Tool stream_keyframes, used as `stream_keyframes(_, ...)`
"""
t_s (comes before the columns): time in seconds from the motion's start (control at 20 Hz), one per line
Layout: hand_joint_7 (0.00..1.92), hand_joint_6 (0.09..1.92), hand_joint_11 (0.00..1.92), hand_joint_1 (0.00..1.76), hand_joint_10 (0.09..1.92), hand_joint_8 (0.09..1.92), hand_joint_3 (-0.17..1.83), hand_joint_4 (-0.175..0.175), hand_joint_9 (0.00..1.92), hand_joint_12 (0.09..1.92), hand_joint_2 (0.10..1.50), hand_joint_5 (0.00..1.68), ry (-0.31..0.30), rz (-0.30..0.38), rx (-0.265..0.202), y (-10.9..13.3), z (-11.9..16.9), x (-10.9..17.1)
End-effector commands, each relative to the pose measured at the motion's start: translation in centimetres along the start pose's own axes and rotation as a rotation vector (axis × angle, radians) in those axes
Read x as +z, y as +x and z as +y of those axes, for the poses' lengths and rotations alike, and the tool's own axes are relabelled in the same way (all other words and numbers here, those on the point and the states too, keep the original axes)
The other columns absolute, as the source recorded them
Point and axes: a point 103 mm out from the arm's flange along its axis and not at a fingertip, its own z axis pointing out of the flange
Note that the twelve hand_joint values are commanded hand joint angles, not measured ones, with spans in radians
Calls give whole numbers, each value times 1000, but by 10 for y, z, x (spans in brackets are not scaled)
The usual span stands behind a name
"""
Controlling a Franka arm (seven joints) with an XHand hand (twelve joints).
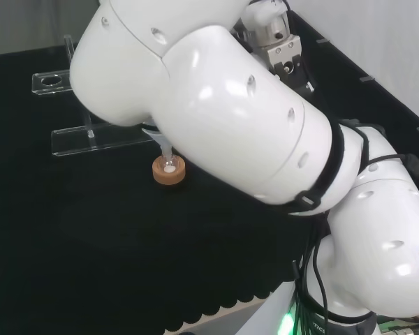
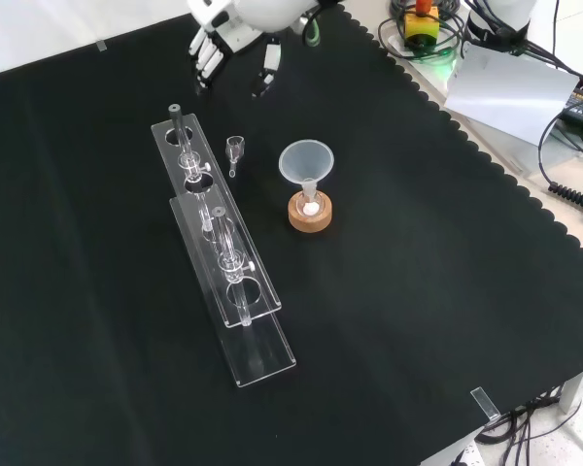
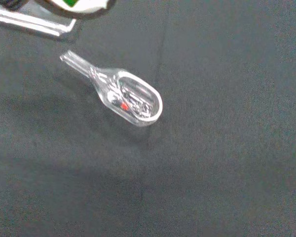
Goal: Remove the funnel from the round-bottom flask.
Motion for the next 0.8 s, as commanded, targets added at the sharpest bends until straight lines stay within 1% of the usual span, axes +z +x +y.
stream_keyframes(0.05,406,418,447,775,592,721,514,-38,678,1301,733,404,-38,16,3,12,-37,-27)
stream_keyframes(0.2,405,414,446,773,591,720,513,-38,678,1302,733,407,-51,16,-18,20,-46,-40)
stream_keyframes(0.45,404,402,452,751,589,719,511,-38,674,1305,729,394,-37,31,-62,31,-62,-58)
stream_keyframes(0.55,401,394,457,740,588,717,509,-38,670,1309,725,385,-41,34,-82,36,-68,-63)
stream_keyframes(0.8,394,370,469,713,587,714,502,-40,665,1321,714,366,-23,40,-136,51,-78,-73)
